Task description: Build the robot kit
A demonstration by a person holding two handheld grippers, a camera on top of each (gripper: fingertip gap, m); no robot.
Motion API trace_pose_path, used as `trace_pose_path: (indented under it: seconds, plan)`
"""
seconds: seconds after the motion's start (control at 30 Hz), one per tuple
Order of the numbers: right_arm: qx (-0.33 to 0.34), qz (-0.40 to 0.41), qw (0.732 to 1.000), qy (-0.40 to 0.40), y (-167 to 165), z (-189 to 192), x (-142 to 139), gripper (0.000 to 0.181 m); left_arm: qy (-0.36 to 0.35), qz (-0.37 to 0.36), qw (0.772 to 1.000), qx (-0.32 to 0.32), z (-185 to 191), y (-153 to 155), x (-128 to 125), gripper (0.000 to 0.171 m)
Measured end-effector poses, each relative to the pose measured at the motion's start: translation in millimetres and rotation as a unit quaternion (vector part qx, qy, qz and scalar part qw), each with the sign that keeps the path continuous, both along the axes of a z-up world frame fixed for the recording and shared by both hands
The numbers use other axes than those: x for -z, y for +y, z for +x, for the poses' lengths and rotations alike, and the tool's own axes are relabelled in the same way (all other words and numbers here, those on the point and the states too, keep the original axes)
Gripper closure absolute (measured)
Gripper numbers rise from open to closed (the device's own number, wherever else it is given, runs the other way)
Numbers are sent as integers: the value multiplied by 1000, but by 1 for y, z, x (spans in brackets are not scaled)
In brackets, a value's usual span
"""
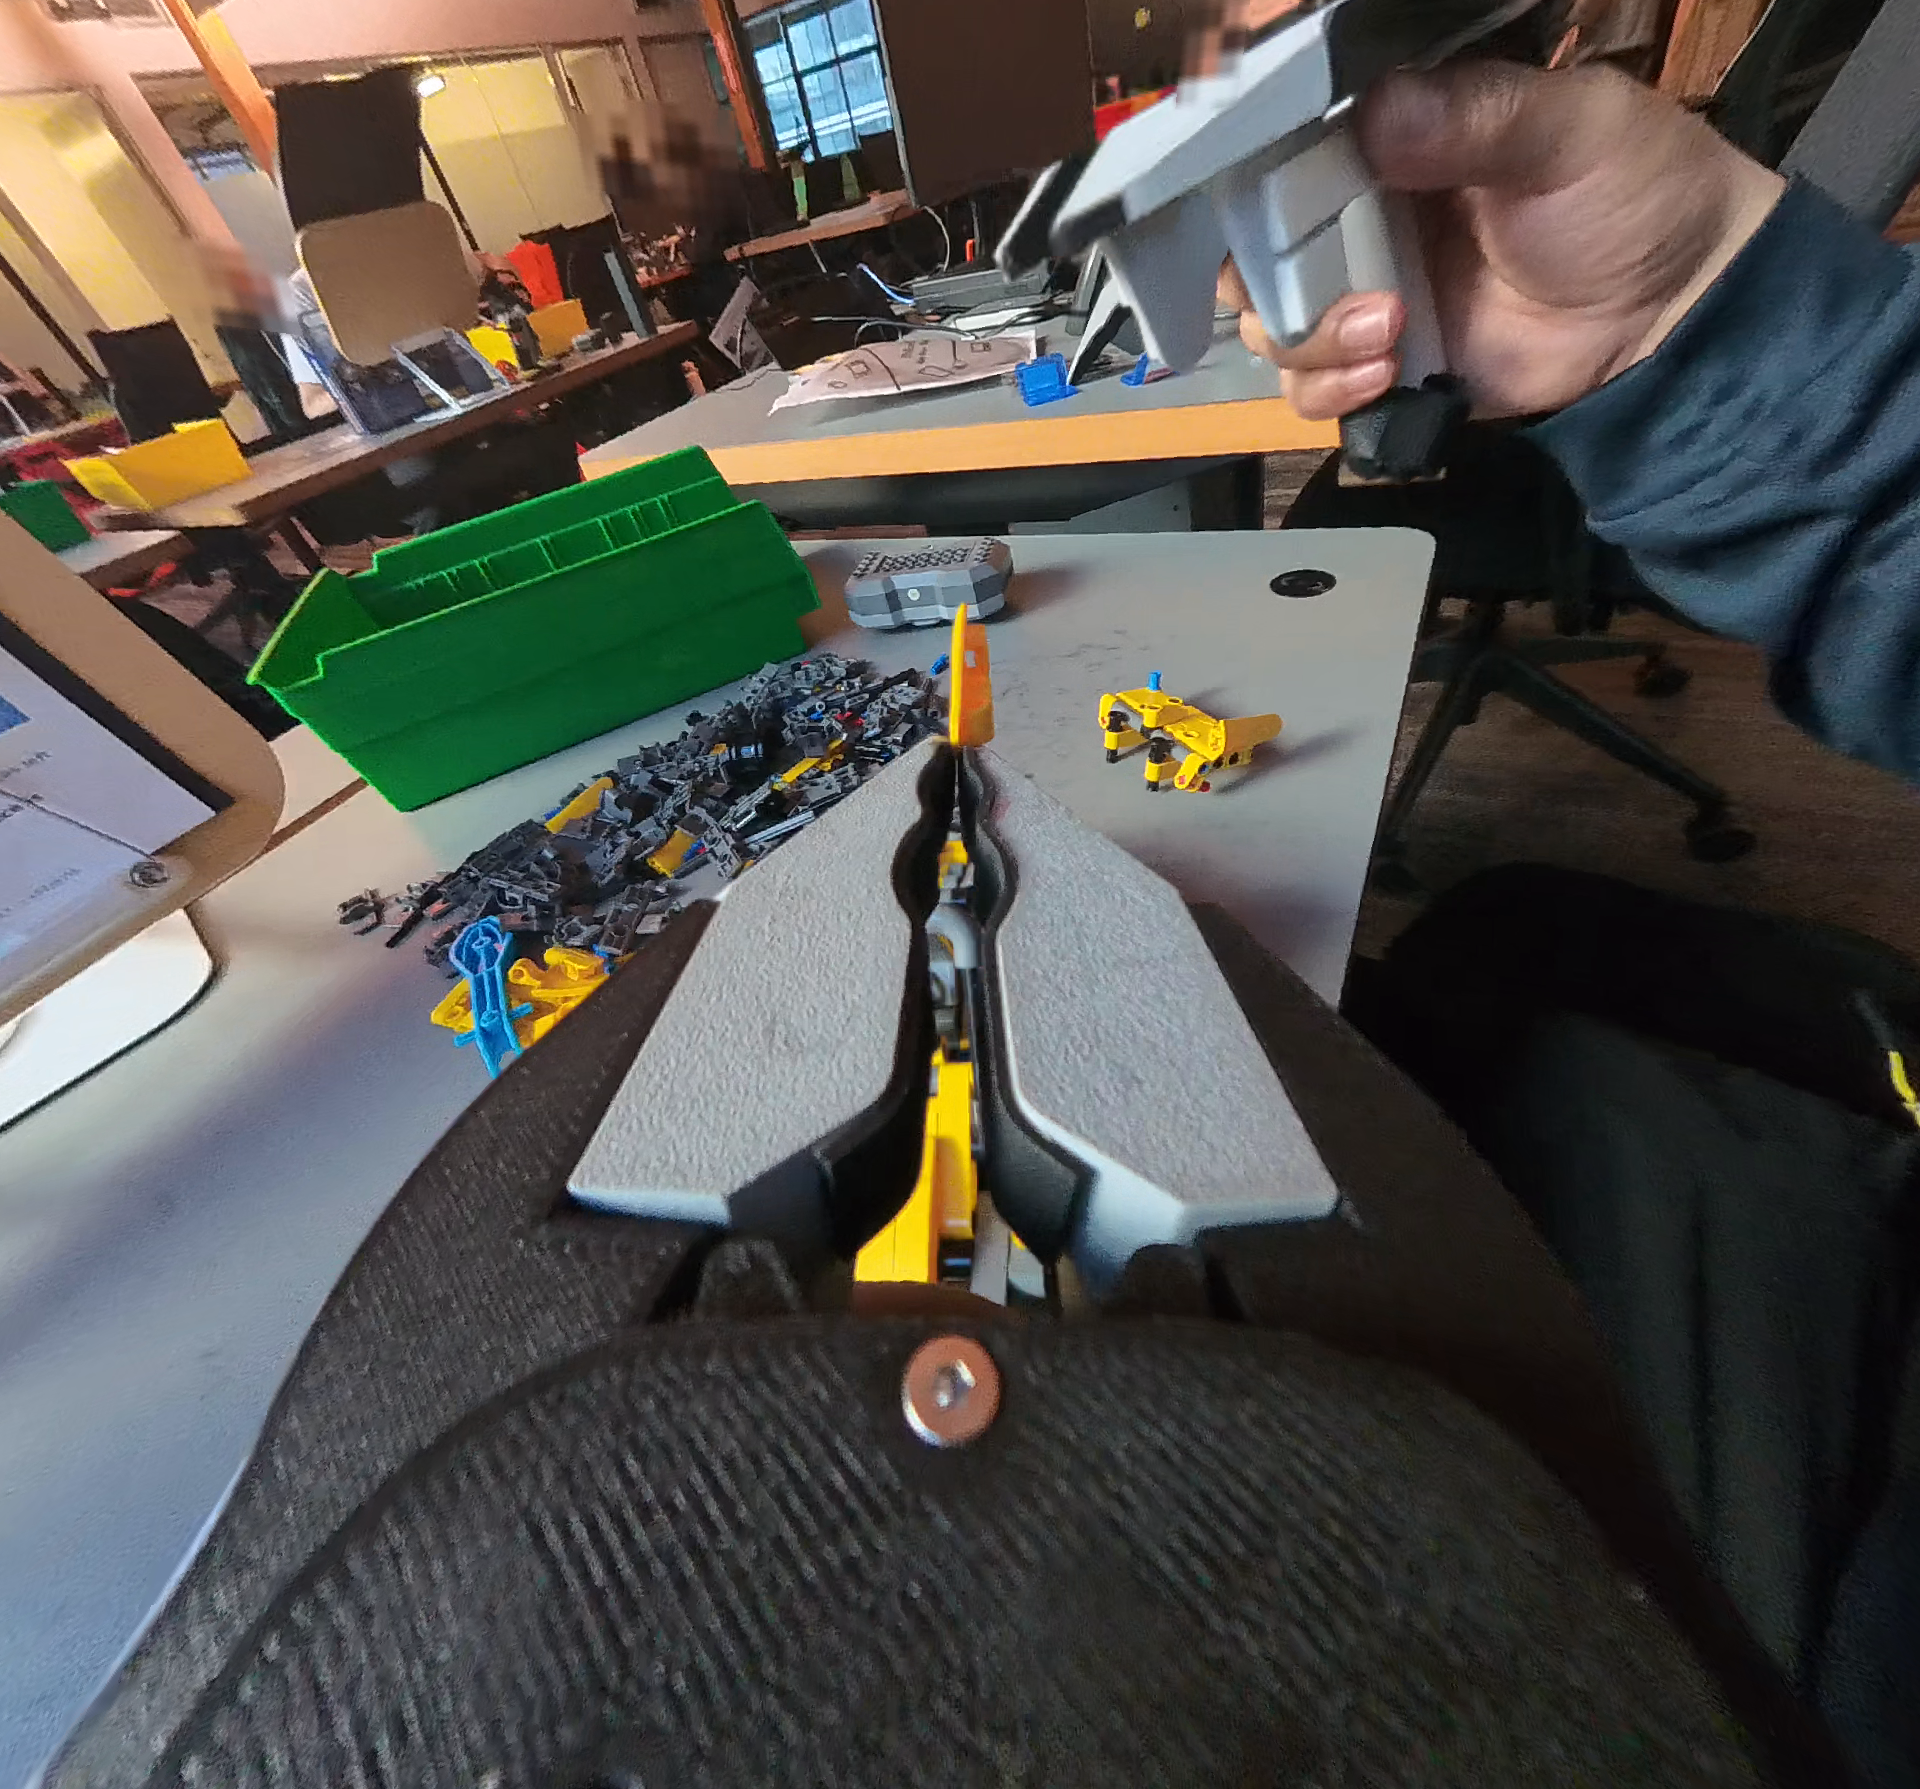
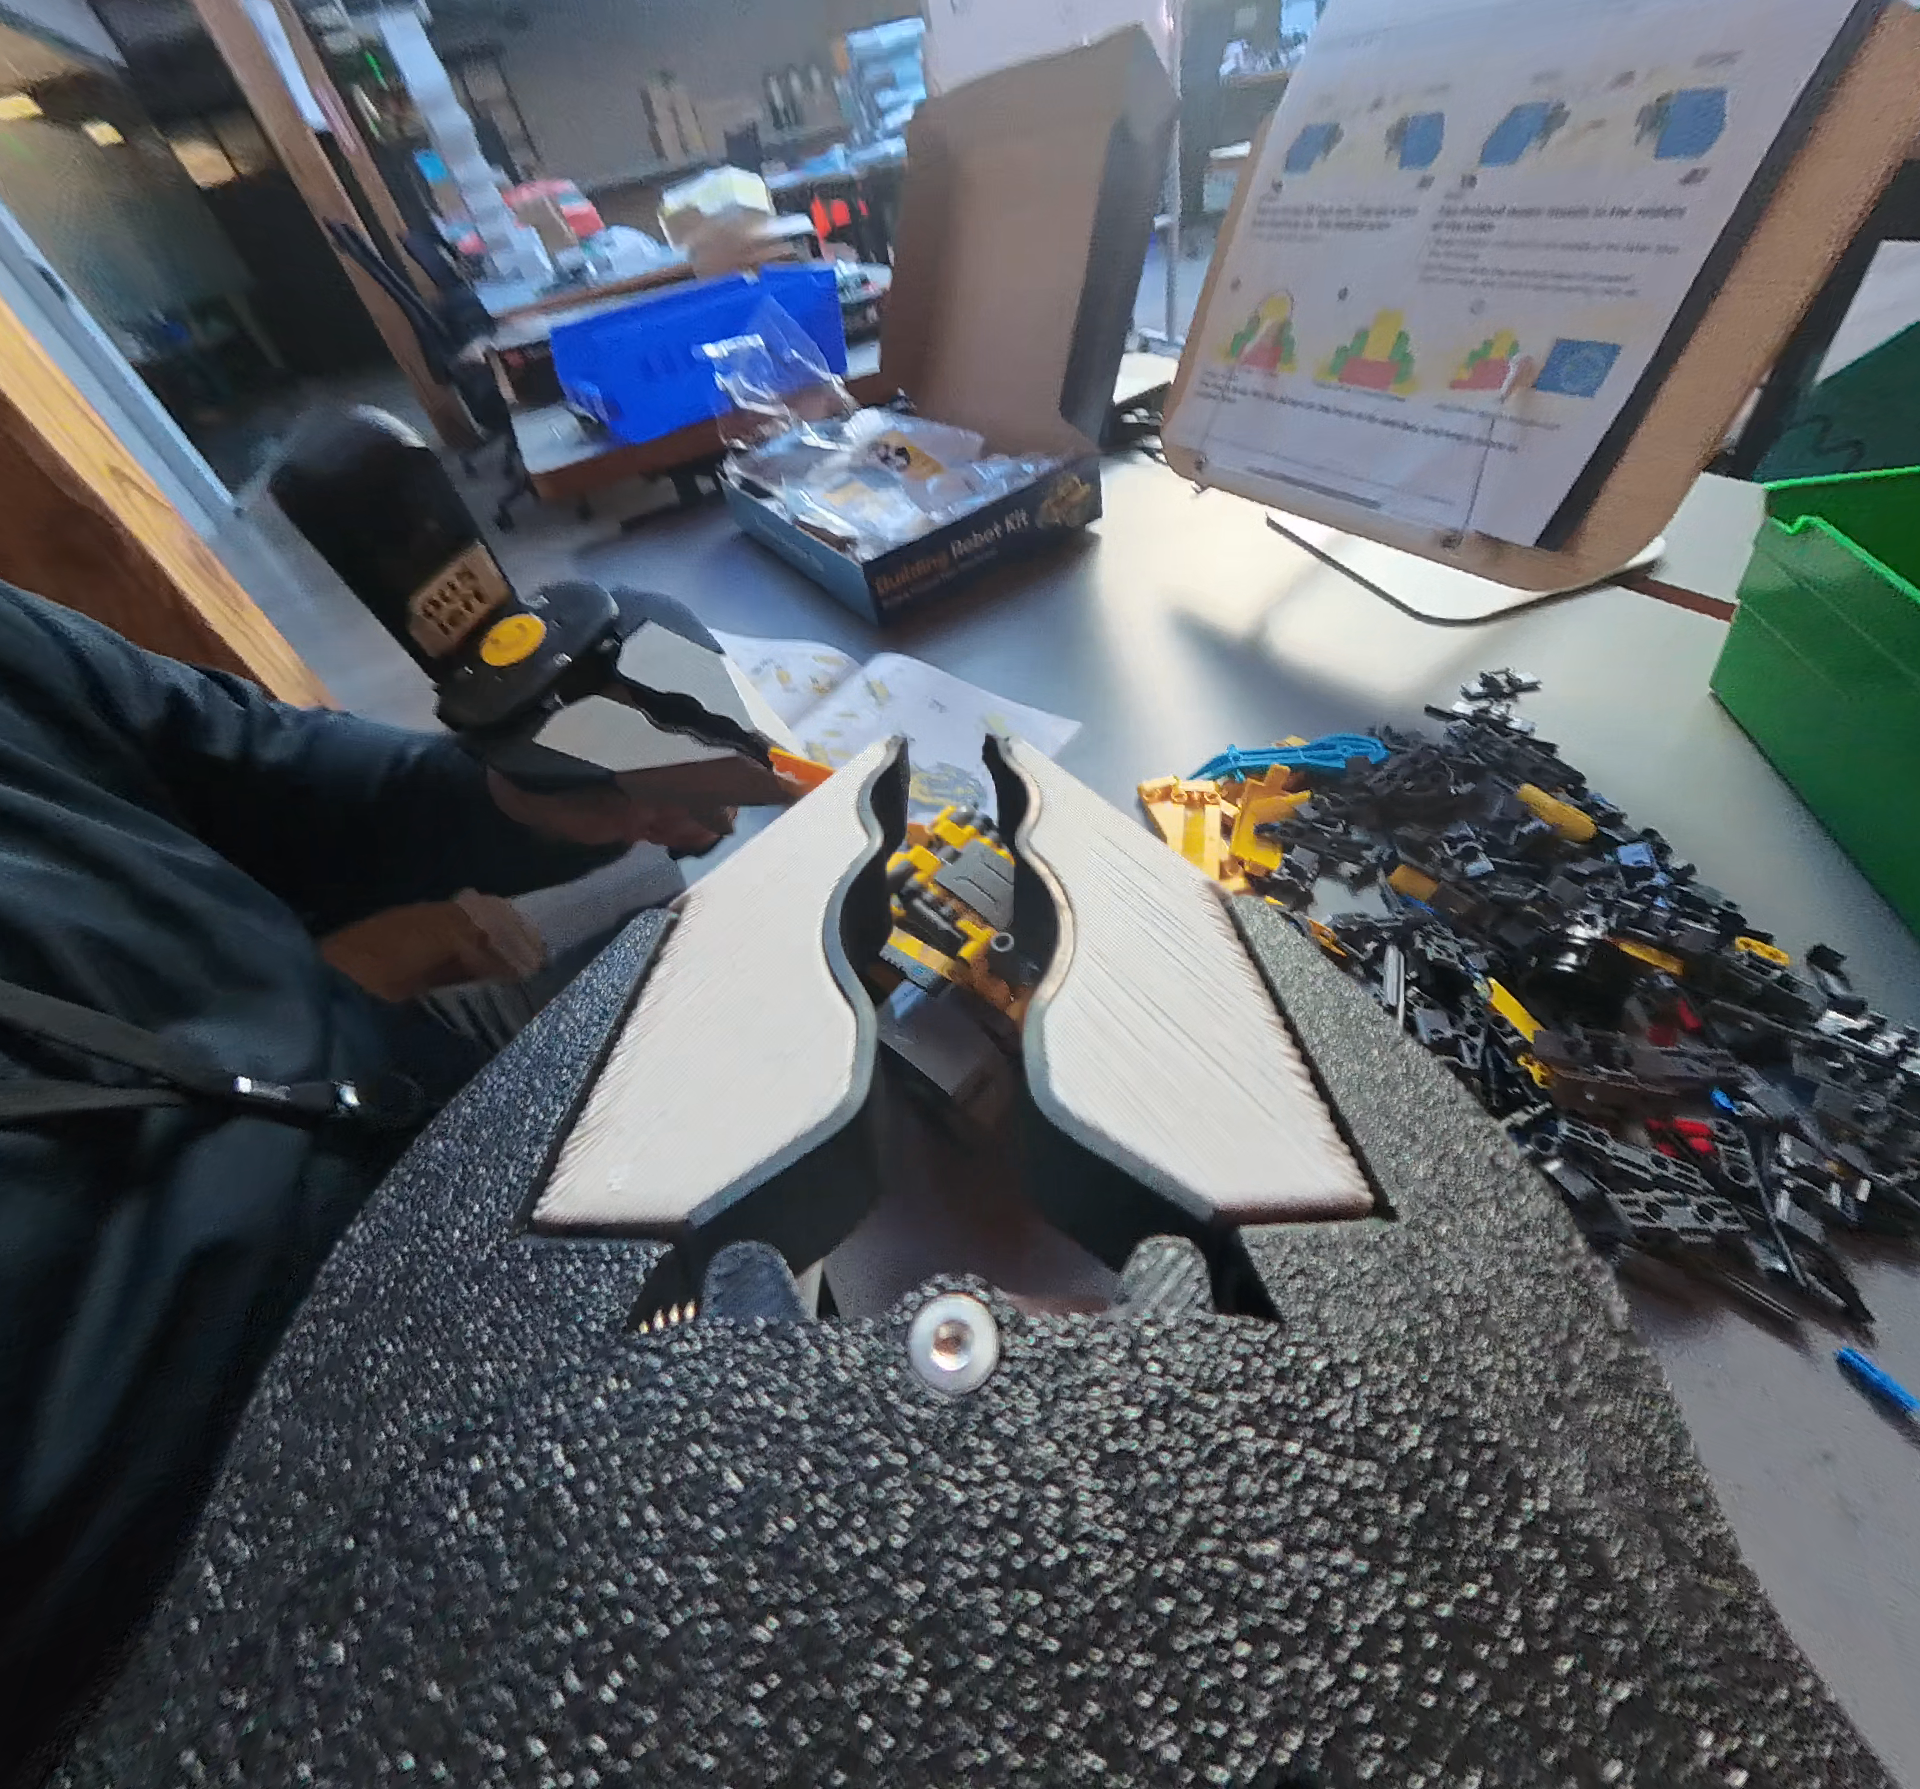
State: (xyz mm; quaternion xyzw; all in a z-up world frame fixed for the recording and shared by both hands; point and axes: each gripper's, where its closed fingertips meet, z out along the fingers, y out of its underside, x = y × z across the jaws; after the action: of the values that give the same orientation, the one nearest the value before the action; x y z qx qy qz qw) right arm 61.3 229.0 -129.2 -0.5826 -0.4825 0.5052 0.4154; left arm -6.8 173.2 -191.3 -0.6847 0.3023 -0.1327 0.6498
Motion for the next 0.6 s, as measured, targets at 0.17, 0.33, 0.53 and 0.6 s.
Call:
trace_pose_path:
  seconds: [0.17, 0.33, 0.53, 0.6]
  plan:
    - [-6, -3, 999, -49, -5, -11, 19, 164, 52, 19, 998, -36, -8, 5, 5, 171]
    - [-18, -34, 996, -75, -9, -20, 34, 163, 169, 87, 978, -85, -12, 9, 10, 171]
    - [-71, -23, 993, -92, -29, -36, 47, 152, 176, 101, 977, -67, -2, 4, 11, 171]
    - [-93, 24, 990, -101, -40, -41, 52, 140, 158, 103, 982, -33, 6, -2, 8, 171]
